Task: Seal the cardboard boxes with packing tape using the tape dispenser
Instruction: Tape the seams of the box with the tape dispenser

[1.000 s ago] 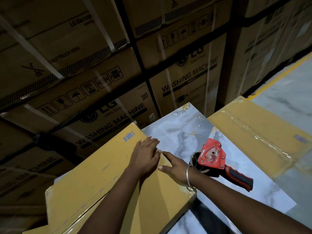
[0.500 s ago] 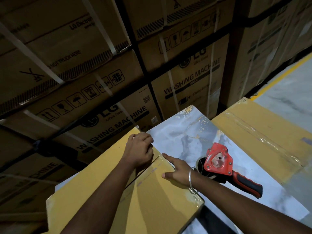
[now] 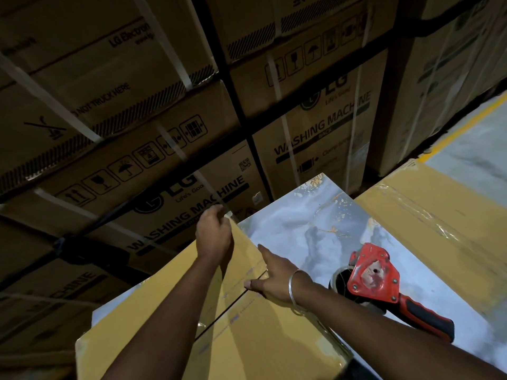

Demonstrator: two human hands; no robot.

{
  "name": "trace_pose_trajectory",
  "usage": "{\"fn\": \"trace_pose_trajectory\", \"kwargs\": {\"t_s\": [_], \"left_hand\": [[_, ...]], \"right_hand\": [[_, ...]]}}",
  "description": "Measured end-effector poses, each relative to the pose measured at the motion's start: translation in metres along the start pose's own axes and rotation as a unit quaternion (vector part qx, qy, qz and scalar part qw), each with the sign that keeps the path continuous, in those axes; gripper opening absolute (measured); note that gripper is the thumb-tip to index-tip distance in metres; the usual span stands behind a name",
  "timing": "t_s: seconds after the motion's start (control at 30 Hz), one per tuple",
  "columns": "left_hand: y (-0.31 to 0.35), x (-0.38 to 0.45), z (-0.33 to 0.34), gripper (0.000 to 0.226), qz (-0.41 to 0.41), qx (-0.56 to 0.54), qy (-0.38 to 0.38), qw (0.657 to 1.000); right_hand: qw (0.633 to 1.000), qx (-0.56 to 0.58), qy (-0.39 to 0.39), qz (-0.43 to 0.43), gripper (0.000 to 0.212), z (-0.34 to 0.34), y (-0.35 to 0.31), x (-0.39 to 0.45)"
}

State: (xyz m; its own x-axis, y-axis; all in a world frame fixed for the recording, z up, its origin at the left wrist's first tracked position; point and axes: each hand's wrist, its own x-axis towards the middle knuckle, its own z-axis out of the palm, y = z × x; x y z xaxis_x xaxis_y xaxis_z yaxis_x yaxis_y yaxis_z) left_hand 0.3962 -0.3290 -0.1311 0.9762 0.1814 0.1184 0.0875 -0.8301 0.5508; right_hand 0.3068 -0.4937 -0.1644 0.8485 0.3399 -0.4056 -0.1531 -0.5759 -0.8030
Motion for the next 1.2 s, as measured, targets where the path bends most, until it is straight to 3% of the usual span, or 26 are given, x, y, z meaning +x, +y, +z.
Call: {"fn": "trace_pose_trajectory", "kwargs": {"t_s": [0.13,0.27,0.47,0.6,0.7,1.0,1.2], "left_hand": [[-0.012,0.025,0.004,0.034,-0.047,0.034,-0.074,0.996],[-0.016,0.036,0.007,0.027,-0.062,0.010,-0.090,0.994],[-0.025,0.051,-0.009,0.026,0.000,0.033,-0.176,0.984],[-0.012,0.061,-0.014,0.034,0.105,0.181,-0.249,0.945],[0.000,0.067,-0.012,0.034,0.138,0.259,-0.284,0.913],[0.037,0.048,0.007,0.027,0.128,0.412,-0.345,0.833],[0.031,0.028,0.015,0.033,0.113,0.445,-0.365,0.810]], "right_hand": [[1.000,-0.001,-0.001,0.017,0.106,0.000,0.002,0.001],[1.000,-0.010,0.003,0.012,0.107,0.000,0.002,0.000],[1.000,-0.002,0.008,0.012,0.106,0.001,0.003,0.001],[1.000,0.000,0.013,0.009,0.106,0.002,0.003,-0.001],[1.000,0.005,0.017,0.004,0.105,0.002,0.003,-0.003],[0.999,-0.037,0.013,0.003,0.101,-0.002,0.000,-0.009],[0.998,-0.065,-0.013,0.002,0.105,0.007,0.009,-0.025]]}}
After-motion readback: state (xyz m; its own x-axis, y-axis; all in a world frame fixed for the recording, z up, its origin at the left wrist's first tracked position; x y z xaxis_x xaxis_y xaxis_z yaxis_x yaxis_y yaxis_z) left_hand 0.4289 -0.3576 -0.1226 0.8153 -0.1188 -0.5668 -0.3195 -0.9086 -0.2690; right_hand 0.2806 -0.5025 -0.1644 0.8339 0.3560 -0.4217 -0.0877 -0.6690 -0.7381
